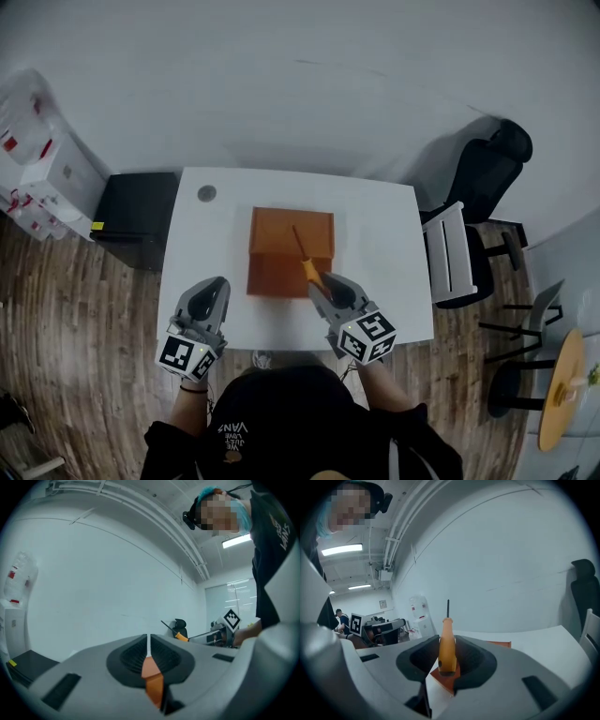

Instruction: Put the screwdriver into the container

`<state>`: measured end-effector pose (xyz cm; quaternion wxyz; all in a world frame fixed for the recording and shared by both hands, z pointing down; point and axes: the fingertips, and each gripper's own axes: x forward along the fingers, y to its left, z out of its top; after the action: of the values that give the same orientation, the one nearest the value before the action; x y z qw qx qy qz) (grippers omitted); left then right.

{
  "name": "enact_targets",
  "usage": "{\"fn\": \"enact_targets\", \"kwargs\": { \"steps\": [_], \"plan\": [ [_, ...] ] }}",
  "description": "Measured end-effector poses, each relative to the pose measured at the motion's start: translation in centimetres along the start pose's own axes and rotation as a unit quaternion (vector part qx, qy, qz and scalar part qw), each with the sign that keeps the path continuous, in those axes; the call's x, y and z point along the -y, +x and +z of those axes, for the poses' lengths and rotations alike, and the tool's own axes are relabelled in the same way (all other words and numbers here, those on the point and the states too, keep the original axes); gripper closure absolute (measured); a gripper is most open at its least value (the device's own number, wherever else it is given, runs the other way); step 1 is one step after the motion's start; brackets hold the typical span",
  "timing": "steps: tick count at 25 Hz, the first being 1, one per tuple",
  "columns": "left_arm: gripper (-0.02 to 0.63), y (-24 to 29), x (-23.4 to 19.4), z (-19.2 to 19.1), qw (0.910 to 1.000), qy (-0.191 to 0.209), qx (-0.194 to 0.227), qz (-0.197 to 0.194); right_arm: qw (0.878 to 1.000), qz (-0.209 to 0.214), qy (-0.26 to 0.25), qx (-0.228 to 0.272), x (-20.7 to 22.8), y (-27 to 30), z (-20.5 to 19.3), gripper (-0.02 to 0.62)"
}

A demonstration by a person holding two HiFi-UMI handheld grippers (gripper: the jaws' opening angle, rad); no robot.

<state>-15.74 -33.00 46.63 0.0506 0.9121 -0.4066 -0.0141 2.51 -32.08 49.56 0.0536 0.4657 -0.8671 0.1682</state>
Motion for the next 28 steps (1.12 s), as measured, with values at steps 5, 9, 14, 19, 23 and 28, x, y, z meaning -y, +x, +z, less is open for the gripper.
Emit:
{"fn": "enact_targets", "kwargs": {
  "steps": [5, 9, 14, 19, 23, 28],
  "plan": [
    [0.575, 1.6, -0.1, 0.0, 0.9999, -0.005, -0.002, 0.013, 0.999, 0.02, -0.016, -0.036, 1.5, 1.3, -0.7, 0.477],
    [0.575, 2.6, 0.1, -0.3, 0.9997, -0.008, -0.001, 0.023, 0.995, 0.039, -0.039, -0.078, 2.6, 2.7, -2.7, 0.477],
    [0.575, 3.3, 0.7, -0.7, 0.9995, -0.011, 0.0, 0.031, 0.987, 0.067, -0.061, -0.134, 3.4, 4.3, -5.7, 0.479],
    [0.575, 3.3, 0.7, -1.0, 0.9988, -0.011, -0.005, 0.048, 0.967, 0.109, -0.107, -0.205, 4.0, 6.2, -9.4, 0.479],
    [0.575, 3.0, 0.6, -1.4, 0.998, -0.012, -0.008, 0.062, 0.947, 0.127, -0.138, -0.262, 4.6, 7.6, -12.1, 0.479],
    [0.575, 2.3, 0.5, -1.7, 0.9971, -0.011, -0.014, 0.074, 0.936, 0.128, -0.138, -0.298, 5.0, 9.0, -14.2, 0.479]
  ]
}}
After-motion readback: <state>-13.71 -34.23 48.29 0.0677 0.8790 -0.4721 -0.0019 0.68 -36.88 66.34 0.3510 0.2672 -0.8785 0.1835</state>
